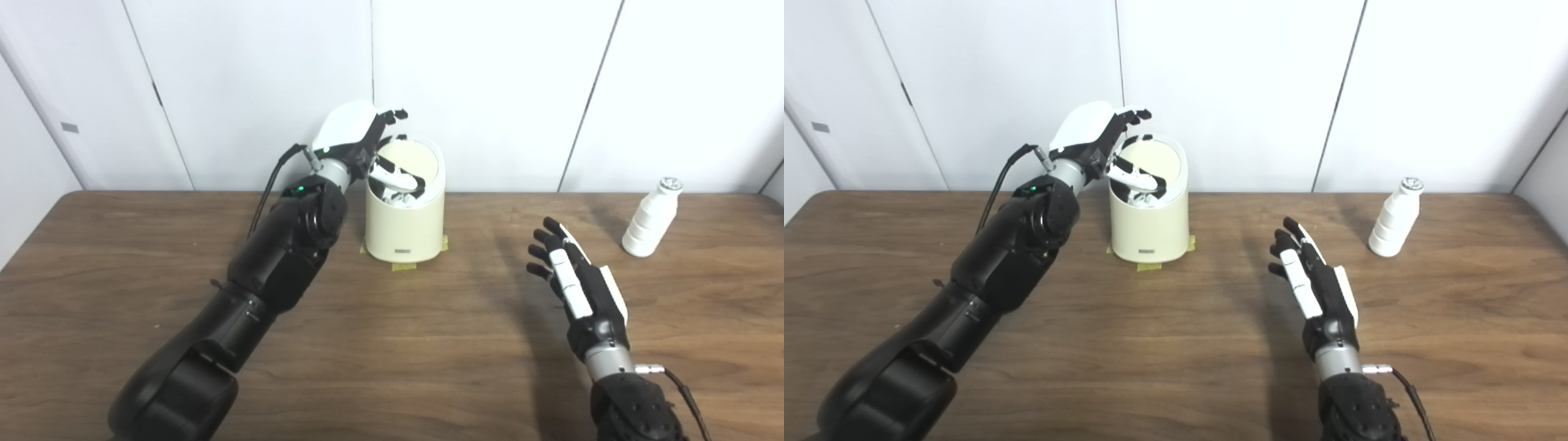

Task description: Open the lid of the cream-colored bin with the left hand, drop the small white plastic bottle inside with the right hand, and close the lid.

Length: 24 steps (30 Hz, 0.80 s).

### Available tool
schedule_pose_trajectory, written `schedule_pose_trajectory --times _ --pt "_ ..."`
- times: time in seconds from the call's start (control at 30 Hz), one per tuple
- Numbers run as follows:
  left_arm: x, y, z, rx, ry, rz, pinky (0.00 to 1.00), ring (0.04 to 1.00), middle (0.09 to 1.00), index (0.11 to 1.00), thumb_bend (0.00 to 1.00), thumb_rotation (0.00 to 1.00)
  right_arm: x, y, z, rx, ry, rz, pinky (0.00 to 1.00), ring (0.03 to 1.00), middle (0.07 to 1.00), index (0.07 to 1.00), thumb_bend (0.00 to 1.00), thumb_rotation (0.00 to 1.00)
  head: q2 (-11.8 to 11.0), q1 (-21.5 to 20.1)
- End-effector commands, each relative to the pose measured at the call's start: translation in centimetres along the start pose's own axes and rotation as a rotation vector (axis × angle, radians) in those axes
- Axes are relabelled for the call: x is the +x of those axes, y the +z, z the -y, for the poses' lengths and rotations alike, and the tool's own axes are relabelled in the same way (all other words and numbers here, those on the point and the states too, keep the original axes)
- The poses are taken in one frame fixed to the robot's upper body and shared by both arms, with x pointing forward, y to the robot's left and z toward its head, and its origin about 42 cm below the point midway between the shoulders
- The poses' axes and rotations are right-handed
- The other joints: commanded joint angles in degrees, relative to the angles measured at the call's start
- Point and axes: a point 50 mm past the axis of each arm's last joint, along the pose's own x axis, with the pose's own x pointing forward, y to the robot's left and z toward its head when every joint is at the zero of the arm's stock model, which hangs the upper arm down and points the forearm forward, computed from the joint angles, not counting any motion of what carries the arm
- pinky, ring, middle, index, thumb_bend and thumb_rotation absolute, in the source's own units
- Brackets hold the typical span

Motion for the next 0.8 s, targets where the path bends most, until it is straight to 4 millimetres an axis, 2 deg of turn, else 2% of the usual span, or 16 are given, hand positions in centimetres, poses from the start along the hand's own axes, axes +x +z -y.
schedule_pose_trajectory --times 0.0,0.1,0.27,0.4,0.53,0.7,0.77 --pt "0.4 1.0 -1.8 -0.026 0.027 0.016 0.7 0.819 0.831 0.867 0.93 0.0 1.0 2.0 -0.2 0.016 0.008 0.095 0.79 0.861 0.895 0.914 0.56 0.82 0.11 0.11" --pt "0.4 1.1 -2.9 -0.104 0.043 0.004 0.69 0.813 0.822 0.864 0.92 0.0 1.0 2.0 -0.1 0.022 0.009 0.093 0.8 0.862 0.895 0.912 0.56 0.81 0.13 0.19" --pt "0.3 1.5 -4.7 -0.157 0.064 0.023 0.6 0.74 0.818 0.872 0.9 0.0 1.1 1.8 0.0 0.019 0.008 0.092 0.79 0.856 0.892 0.907 0.55 0.81 0.15 0.38" --pt "0.5 1.8 -5.8 -0.153 0.079 0.039 0.6 0.721 0.798 0.865 0.91 0.0 1.2 1.6 0.0 0.01 0.012 0.089 0.79 0.855 0.892 0.908 0.55 0.81 0.2 0.42" --pt "0.8 2.2 -6.4 -0.115 0.079 0.049 0.6 0.737 0.815 0.874 0.91 0.0 1.2 1.5 0.0 0.007 0.013 0.088 0.78 0.849 0.89 0.907 0.56 0.82 0.07 0.49" --pt "1.4 2.5 -6.9 -0.076 0.065 0.048 0.73 0.828 0.825 0.874 0.91 0.0 1.2 1.6 -0.2 0.013 0.015 0.088 0.78 0.849 0.89 0.905 0.55 0.81 0.09 0.39" --pt "1.6 2.7 -7.0 -0.069 0.059 0.046 0.73 0.837 0.826 0.872 0.92 0.0 1.2 1.7 -0.3 0.014 0.013 0.088 0.78 0.849 0.891 0.903 0.55 0.8 0.07 0.43"
